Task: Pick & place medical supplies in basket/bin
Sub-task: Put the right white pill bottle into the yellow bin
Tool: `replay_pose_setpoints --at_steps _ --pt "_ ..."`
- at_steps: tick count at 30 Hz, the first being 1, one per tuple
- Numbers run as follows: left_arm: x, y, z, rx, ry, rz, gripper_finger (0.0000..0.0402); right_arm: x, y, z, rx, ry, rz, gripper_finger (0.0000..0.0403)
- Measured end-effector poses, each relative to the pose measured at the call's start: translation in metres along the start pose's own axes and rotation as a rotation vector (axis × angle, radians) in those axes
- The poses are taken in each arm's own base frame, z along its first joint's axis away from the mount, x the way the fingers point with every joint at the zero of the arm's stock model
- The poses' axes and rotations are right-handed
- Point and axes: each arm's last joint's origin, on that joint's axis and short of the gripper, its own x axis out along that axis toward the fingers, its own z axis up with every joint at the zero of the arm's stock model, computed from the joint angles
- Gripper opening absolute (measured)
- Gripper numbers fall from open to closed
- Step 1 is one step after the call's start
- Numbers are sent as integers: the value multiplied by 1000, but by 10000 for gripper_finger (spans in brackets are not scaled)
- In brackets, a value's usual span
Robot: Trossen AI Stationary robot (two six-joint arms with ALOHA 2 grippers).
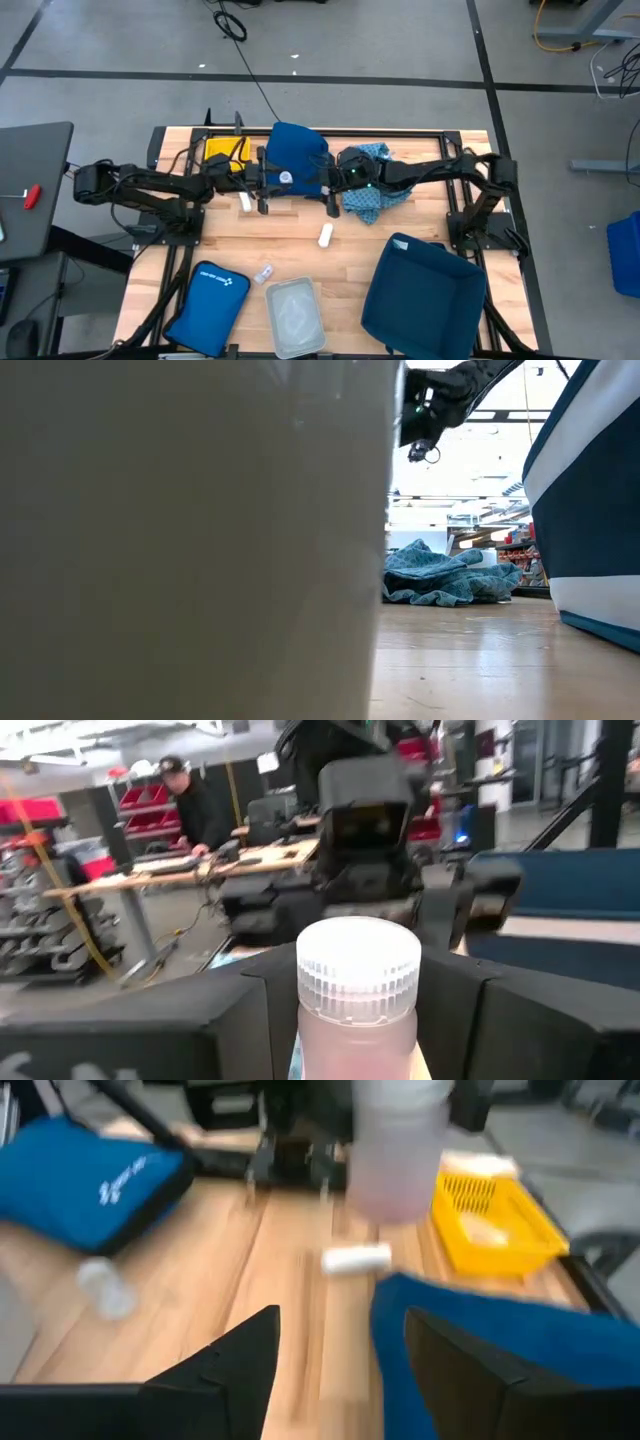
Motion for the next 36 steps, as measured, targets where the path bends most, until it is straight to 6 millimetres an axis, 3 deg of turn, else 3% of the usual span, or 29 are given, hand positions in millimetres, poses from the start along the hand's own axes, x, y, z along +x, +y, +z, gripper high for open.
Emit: replay_pose_setpoints --at_steps 11,23,36 --pt "-21 14 2 47 204 273 147 -34 2 -6 64 258 10 195" --pt "-48 43 -17 -70 474 738 147 -34 3 -9 43 291 23 194" --pt "-74 67 -49 -272 715 928 147 -34 3 -9 23 287 28 194"
